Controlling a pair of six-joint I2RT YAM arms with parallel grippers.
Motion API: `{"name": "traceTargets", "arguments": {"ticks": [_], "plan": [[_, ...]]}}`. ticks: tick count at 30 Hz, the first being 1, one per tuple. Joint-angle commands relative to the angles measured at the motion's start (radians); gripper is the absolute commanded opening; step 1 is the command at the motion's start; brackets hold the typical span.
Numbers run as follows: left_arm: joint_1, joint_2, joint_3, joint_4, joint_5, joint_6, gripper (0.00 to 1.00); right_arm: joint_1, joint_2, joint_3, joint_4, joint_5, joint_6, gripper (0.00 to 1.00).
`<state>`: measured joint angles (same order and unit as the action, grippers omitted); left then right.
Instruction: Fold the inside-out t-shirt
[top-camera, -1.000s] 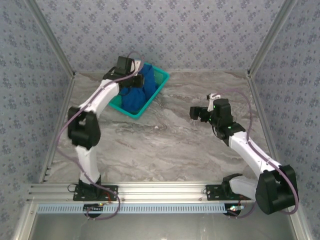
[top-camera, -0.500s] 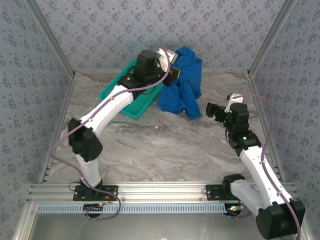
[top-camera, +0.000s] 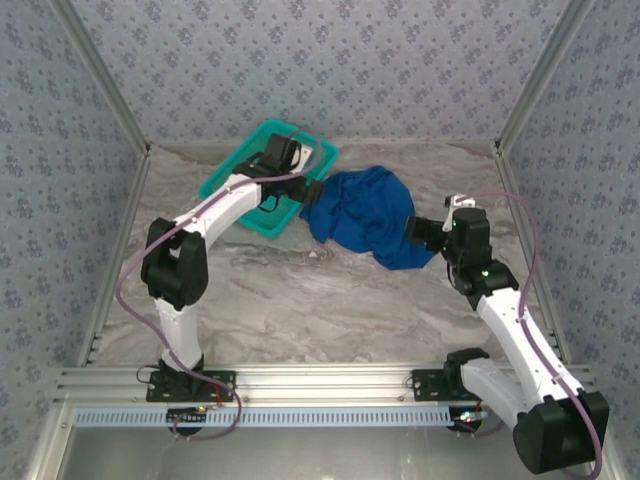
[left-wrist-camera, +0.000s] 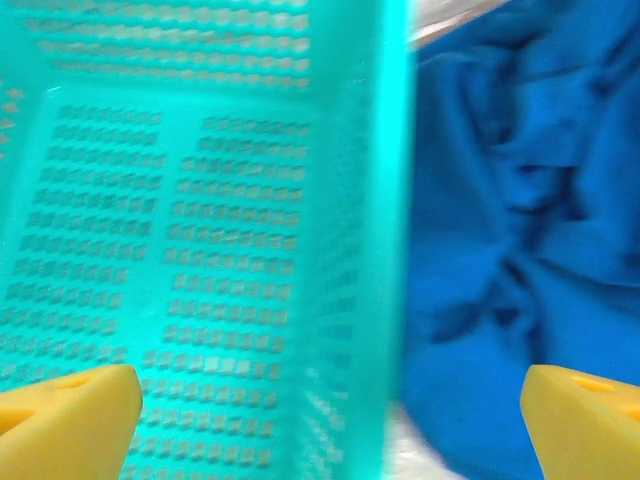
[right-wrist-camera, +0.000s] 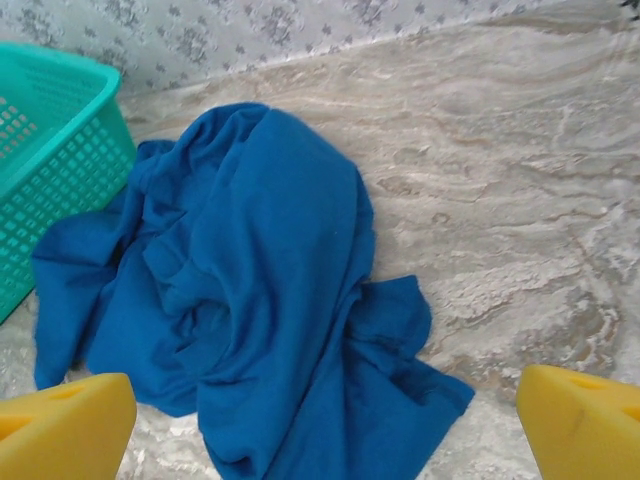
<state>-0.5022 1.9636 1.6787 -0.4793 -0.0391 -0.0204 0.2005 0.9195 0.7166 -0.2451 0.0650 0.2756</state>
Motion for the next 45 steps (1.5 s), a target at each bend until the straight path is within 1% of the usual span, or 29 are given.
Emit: {"name": "traceTargets", "arguments": {"ticks": [1,3,4,6,8,9,10,12,15,19,23,25,26,27,28,30,31,32,33,35,36,37,38,40,41,43,45], "plan": [[-0.012,0.108,0.104,-0.080,-0.074,0.067,0.93,0.017,0.034,0.005,0.031,-0.034,0.015,1.00],[0.005,0.169,0.176,-0.101,-0.094,0.047,0.84,0.026,0.042,0.010,0.031,-0.036,0.017,1.00],[0.020,0.193,0.208,-0.104,-0.072,0.033,0.79,0.032,0.041,0.010,0.033,-0.033,0.019,1.00],[0.050,0.226,0.251,-0.113,0.020,-0.002,0.73,0.038,0.041,0.011,0.035,-0.029,0.022,1.00],[0.073,0.235,0.264,-0.115,0.104,-0.031,0.70,0.043,0.043,0.012,0.033,-0.026,0.022,1.00],[0.079,0.230,0.253,-0.100,0.114,-0.041,0.68,0.046,0.045,0.013,0.033,-0.023,0.023,1.00],[0.083,0.227,0.236,-0.085,0.106,-0.050,0.65,0.046,0.047,0.011,0.036,-0.022,0.023,1.00],[0.096,0.230,0.234,-0.093,0.055,-0.077,0.58,0.049,0.059,0.012,0.043,-0.020,0.024,1.00],[0.140,0.201,0.172,-0.067,0.004,-0.139,0.49,0.049,0.113,0.037,0.040,-0.018,0.019,1.00],[0.218,0.117,0.030,0.027,-0.012,-0.196,0.41,0.073,0.252,0.080,0.070,-0.046,-0.017,0.98],[0.295,0.118,0.020,0.039,-0.022,-0.225,0.37,0.113,0.424,0.175,0.052,-0.036,-0.049,0.94],[0.322,0.127,0.039,0.036,-0.036,-0.229,0.37,0.125,0.499,0.234,0.017,-0.012,-0.056,0.91],[0.329,0.129,0.050,0.037,-0.045,-0.229,0.38,0.130,0.536,0.257,-0.001,-0.005,-0.059,0.88],[0.335,0.129,0.065,0.035,-0.053,-0.231,0.44,0.138,0.563,0.276,-0.017,0.001,-0.059,0.85],[0.334,0.128,0.084,0.028,-0.057,-0.229,0.54,0.149,0.590,0.292,-0.036,0.015,-0.057,0.82],[0.319,0.109,0.110,0.010,-0.070,-0.214,0.70,0.190,0.622,0.306,-0.076,0.061,-0.066,0.77],[0.308,0.093,0.110,0.003,-0.077,-0.204,0.74,0.220,0.633,0.310,-0.101,0.094,-0.068,0.77],[0.294,0.065,0.097,0.004,-0.084,-0.194,0.78,0.246,0.640,0.307,-0.130,0.139,-0.064,0.78],[0.280,0.038,0.078,0.008,-0.089,-0.188,0.81,0.262,0.646,0.301,-0.144,0.150,-0.064,0.83],[0.250,-0.046,0.007,0.041,-0.079,-0.180,0.84,0.272,0.672,0.293,-0.164,0.120,-0.048,0.88],[0.238,-0.083,-0.030,0.064,-0.062,-0.179,0.84,0.276,0.687,0.288,-0.158,0.106,-0.046,0.88],[0.221,-0.118,-0.080,0.105,-0.017,-0.179,0.84,0.284,0.716,0.292,-0.149,0.103,-0.052,0.87],[0.202,-0.149,-0.127,0.152,0.035,-0.181,0.84,0.292,0.747,0.310,-0.154,0.126,-0.060,0.80],[0.161,-0.171,-0.195,0.228,0.134,-0.182,0.84,0.294,0.799,0.342,-0.159,0.178,-0.080,0.62],[0.141,-0.171,-0.214,0.259,0.200,-0.173,0.83,0.283,0.806,0.348,-0.149,0.194,-0.095,0.54],[0.110,-0.155,-0.241,0.319,0.309,-0.153,0.82,0.256,0.773,0.345,-0.144,0.201,-0.116,0.34],[0.076,-0.126,-0.270,0.398,0.443,-0.082,0.81,0.235,0.676,0.296,-0.118,0.175,-0.133,0.19]]}}
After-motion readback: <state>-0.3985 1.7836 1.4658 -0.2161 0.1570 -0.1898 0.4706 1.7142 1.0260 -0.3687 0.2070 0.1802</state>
